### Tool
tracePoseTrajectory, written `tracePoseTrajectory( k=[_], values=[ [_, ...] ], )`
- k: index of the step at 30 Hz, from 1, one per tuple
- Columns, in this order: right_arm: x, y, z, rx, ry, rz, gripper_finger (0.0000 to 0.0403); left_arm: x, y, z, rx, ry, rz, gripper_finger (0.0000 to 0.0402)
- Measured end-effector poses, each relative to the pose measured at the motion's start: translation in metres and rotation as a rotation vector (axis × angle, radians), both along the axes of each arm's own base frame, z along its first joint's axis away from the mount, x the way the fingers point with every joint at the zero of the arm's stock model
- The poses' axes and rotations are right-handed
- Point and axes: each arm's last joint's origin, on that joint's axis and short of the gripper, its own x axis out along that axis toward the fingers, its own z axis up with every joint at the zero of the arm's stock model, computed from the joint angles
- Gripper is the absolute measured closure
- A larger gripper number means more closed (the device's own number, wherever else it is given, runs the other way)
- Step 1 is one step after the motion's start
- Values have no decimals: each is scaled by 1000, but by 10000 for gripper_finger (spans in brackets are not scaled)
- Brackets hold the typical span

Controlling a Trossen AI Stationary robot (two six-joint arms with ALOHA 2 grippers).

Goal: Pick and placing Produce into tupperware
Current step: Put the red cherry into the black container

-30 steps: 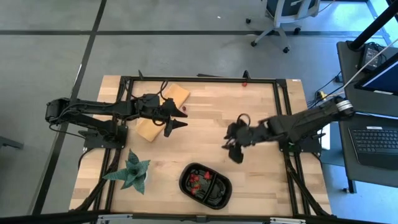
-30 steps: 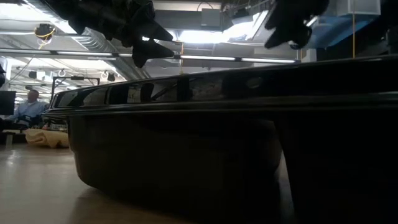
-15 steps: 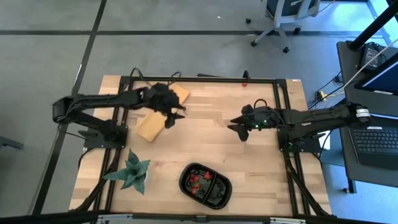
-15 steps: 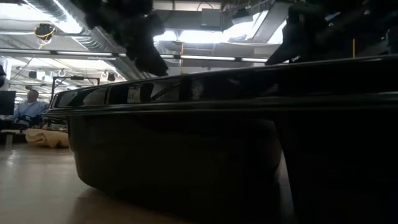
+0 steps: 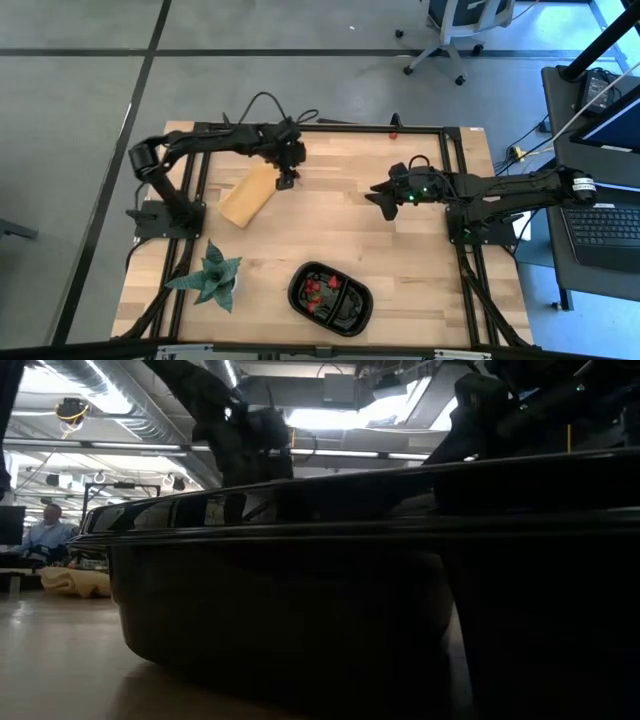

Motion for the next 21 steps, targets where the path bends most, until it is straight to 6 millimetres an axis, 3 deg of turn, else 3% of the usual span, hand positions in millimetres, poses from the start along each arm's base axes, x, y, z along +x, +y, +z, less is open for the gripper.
tracePoseTrajectory(
  k=[6, 21],
  values=[
    [0, 0, 0, 1, 0, -1, 188, 5, 4, -26, 17, 102, -29, 190],
    [0, 0, 0, 0, 1, -1, 189, 14, 7, -53, 91, 193, -77, 190]
  ],
)
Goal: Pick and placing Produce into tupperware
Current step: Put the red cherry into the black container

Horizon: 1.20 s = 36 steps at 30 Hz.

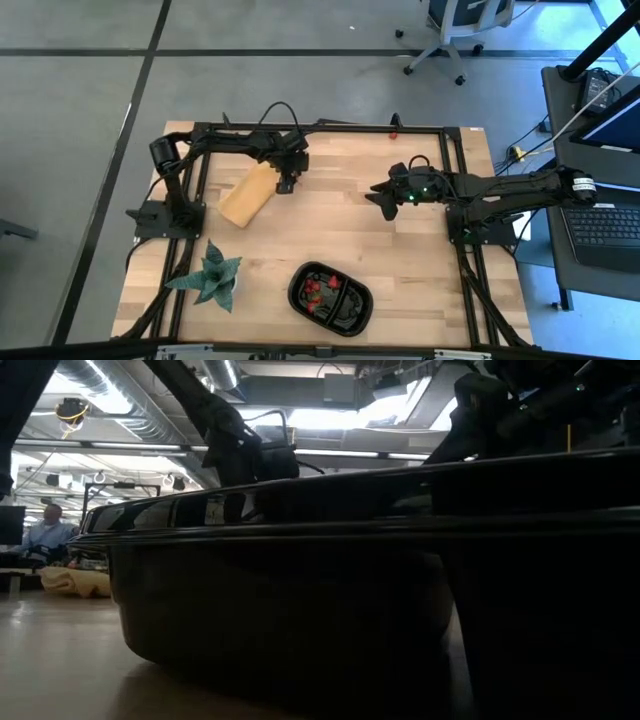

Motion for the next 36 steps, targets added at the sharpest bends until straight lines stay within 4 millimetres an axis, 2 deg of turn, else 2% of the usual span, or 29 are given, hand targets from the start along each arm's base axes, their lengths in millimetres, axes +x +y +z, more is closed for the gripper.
tracePoseTrajectory(
  k=[7, 15, 20, 36],
  values=[
    [0, 0, 0, 0, 0, 0, 189, 1, 3, 1, 45, -8, 18, 190],
    [0, 0, 0, 0, 0, 0, 189, 4, 3, -17, 12, 38, 12, 190],
    [0, 0, 0, 0, 1, -1, 189, 4, 4, -19, 8, 38, 10, 191],
    [0, 0, 0, 0, 1, 0, 189, 0, 1, -20, -20, 87, 11, 240]
  ],
)
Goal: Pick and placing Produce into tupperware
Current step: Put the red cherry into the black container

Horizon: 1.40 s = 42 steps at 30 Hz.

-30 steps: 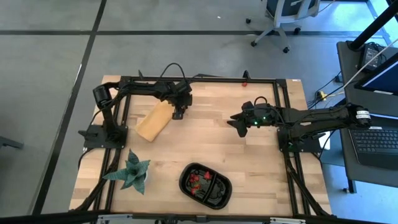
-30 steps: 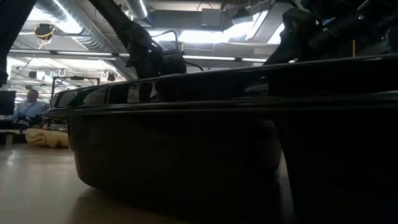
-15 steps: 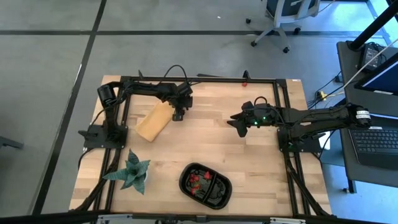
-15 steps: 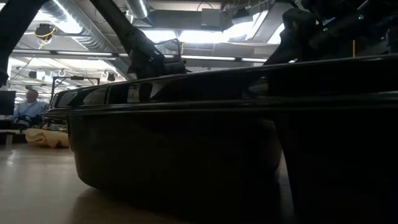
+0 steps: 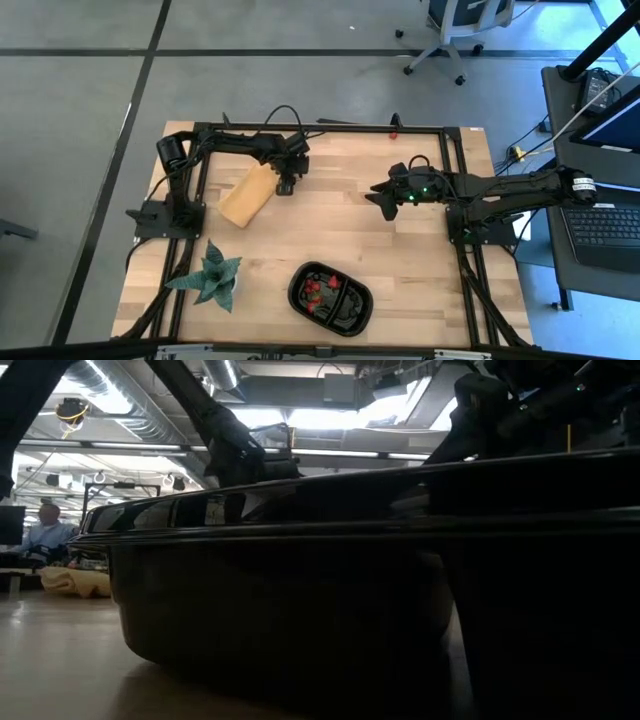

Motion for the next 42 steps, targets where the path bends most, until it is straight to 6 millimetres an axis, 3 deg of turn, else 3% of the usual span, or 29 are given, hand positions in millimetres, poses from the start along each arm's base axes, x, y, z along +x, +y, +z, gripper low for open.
tracePoseTrajectory(
  k=[29, 36, 42],
  values=[
    [0, 0, 0, -22, 5, 12, 189, -1, -15, 5, 22, 49, -12, 328],
    [0, 1, 0, -20, 5, 15, 189, -6, -22, 39, 19, -47, 62, 327],
    [0, 1, 0, -20, 6, 15, 189, -6, -53, 85, -170, -282, 32, 327]
  ],
)
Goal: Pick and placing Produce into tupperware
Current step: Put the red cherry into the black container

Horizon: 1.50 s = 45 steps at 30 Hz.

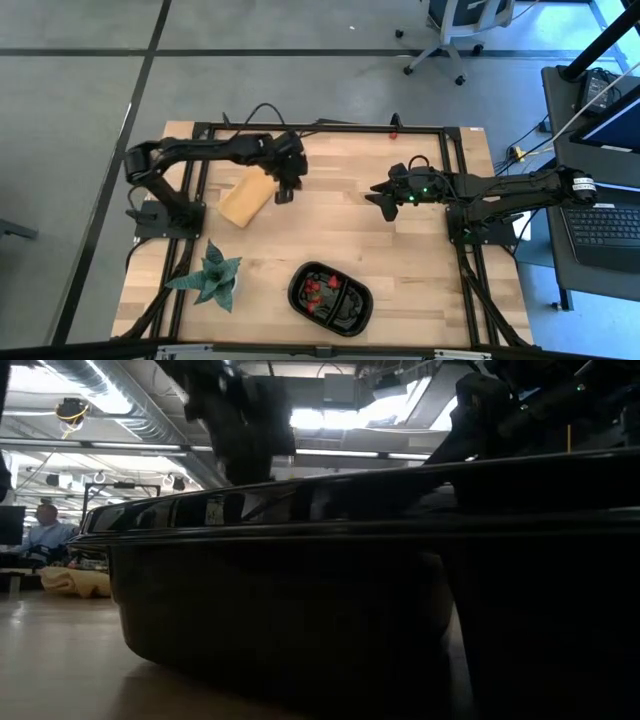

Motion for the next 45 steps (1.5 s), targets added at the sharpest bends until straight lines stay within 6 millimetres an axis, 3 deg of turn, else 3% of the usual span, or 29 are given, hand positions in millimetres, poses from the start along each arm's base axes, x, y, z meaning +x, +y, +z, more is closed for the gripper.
tracePoseTrajectory(
  k=[5, 9, 14, 19, 24, 31, 40, 45],
  values=[
    [0, 0, 0, 3, -1, 4, 189, 8, -50, 31, -99, -171, -108, 327],
    [0, 0, 0, 7, 3, 7, 189, 18, -99, 43, -115, -267, -217, 326],
    [-1, 0, -1, 31, 6, -5, 189, 28, -156, 49, -93, -376, -271, 326],
    [0, 4, -1, 54, 8, 2, 189, 29, -193, 44, -51, -397, -256, 326],
    [0, 10, -2, 55, 17, 28, 189, 34, -217, 27, -53, -378, -255, 326],
    [0, 17, -2, 56, 22, 60, 189, 46, -240, -12, -48, -297, -307, 326],
    [-2, 24, -5, 78, 52, 79, 189, 53, -251, -54, -32, -178, -334, 326],
    [-3, 27, -7, 80, 73, 93, 189, 54, -251, -56, -33, -174, -332, 326]
  ],
)
